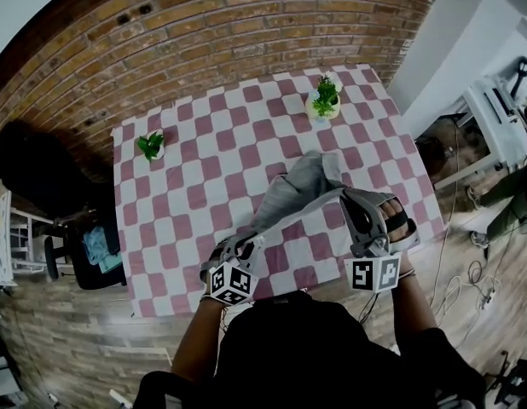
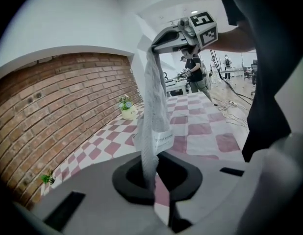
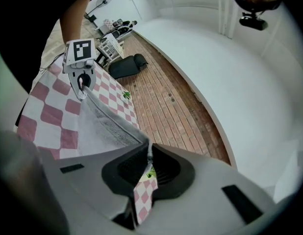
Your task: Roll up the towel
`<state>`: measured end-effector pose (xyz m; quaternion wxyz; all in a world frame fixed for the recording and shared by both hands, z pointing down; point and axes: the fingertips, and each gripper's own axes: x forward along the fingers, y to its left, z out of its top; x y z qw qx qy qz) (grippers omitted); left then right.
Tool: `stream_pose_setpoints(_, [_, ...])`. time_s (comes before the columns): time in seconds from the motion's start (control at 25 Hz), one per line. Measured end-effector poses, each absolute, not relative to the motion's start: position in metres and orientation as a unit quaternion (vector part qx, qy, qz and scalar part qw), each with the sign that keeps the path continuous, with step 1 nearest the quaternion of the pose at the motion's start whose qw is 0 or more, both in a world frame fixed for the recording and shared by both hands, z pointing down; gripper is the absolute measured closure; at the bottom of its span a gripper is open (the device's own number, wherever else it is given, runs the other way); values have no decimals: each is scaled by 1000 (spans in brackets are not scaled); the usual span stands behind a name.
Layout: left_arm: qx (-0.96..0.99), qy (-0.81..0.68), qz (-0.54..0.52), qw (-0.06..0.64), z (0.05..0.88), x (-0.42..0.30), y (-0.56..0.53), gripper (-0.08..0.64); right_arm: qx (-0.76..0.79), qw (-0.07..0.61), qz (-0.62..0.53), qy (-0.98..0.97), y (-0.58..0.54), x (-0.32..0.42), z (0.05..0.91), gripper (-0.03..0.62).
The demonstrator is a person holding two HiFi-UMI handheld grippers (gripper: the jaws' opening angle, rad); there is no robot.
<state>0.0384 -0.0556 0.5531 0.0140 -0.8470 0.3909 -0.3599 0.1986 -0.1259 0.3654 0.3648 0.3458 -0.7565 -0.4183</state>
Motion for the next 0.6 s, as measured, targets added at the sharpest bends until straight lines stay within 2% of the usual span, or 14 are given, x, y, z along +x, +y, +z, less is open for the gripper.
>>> stream_pose_setpoints(0.24, [-836,424,-349,11,522,16,-60,557,379,227,-191,-877,-132,188,353,568])
stream_pose_setpoints(0.44, [-836,464,-292,-18,487,-10,-68,555,372,200,-162,-892,-129,180,359,568])
stream_pose_setpoints(0.6, [-826,492,-277,5,454,-31,-74,555,369,188,-152,-897,-129,178,363,568])
